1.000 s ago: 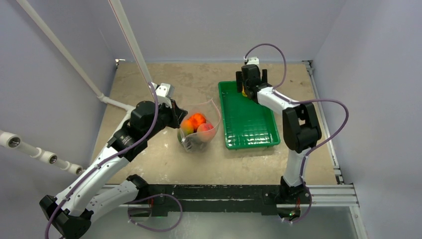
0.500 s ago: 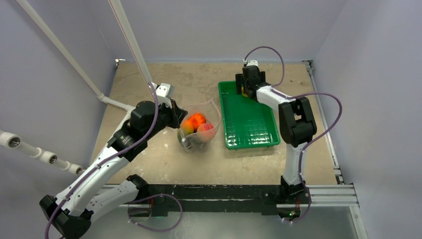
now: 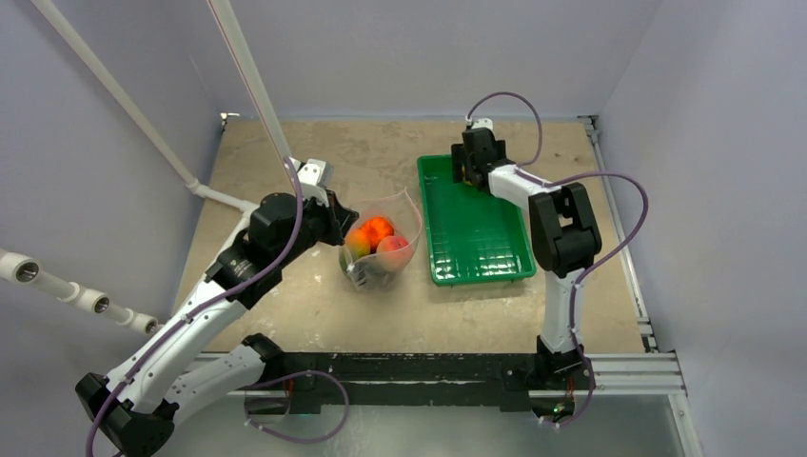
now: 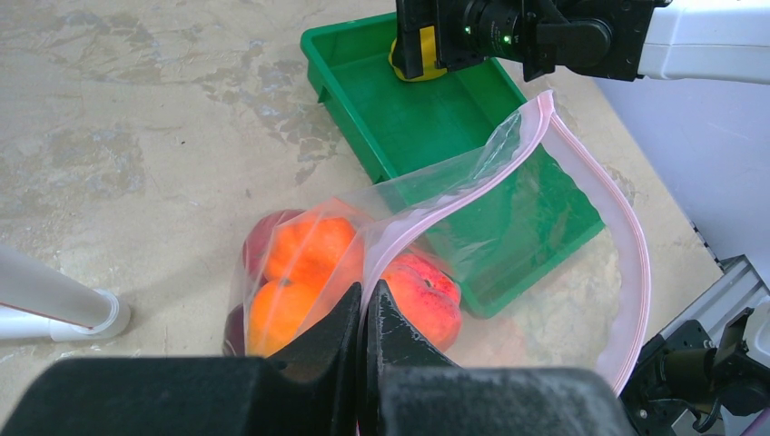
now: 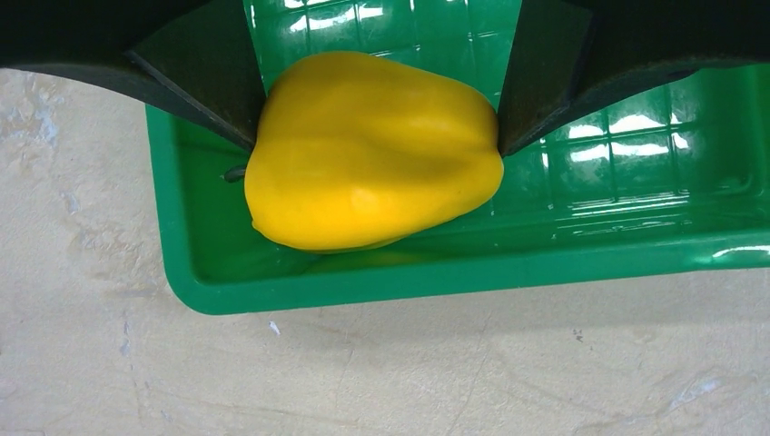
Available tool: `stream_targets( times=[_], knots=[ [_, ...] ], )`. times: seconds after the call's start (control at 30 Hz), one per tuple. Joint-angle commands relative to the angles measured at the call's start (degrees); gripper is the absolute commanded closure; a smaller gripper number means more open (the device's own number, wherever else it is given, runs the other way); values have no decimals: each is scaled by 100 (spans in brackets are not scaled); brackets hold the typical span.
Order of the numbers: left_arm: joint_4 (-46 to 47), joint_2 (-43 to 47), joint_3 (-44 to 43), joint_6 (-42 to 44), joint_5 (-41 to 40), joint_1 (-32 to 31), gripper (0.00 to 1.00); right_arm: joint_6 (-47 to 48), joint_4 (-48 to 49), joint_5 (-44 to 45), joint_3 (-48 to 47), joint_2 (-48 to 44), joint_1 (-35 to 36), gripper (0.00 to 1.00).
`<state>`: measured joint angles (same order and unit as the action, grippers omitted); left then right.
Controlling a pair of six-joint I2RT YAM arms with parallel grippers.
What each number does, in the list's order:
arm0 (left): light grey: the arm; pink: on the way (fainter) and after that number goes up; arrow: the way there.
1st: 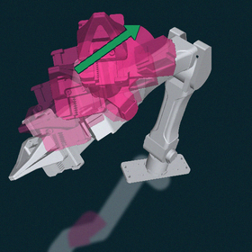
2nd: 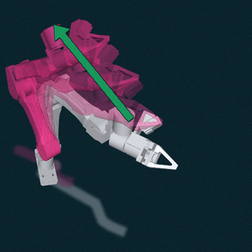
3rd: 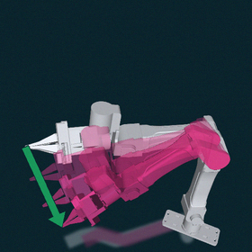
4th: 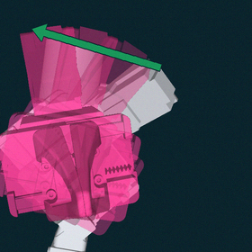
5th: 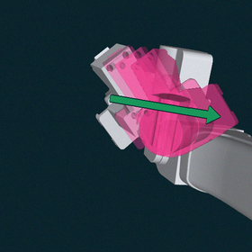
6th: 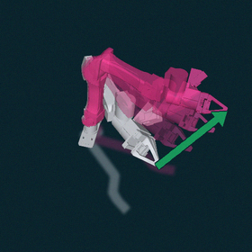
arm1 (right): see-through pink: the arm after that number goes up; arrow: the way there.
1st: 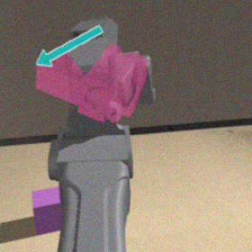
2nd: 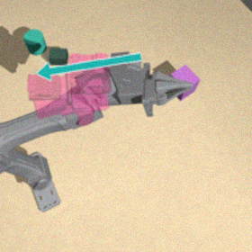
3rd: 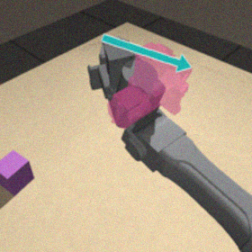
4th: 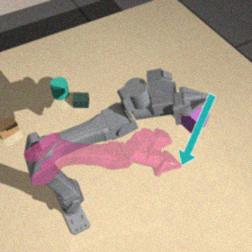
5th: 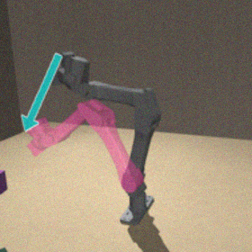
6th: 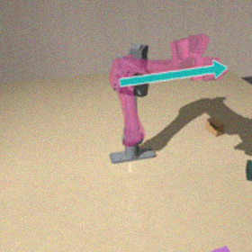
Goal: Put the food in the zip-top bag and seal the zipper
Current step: Pick up the fake vegetable from the bin.
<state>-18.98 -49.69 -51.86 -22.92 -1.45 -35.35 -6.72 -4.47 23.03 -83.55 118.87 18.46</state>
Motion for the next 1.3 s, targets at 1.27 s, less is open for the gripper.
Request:
stream_targets(
  times=[1.27],
  knots=[
    [52,-10,-68,103,31,20,100,-75,457,-2058,1050,-4609,1339,35]
  ],
)
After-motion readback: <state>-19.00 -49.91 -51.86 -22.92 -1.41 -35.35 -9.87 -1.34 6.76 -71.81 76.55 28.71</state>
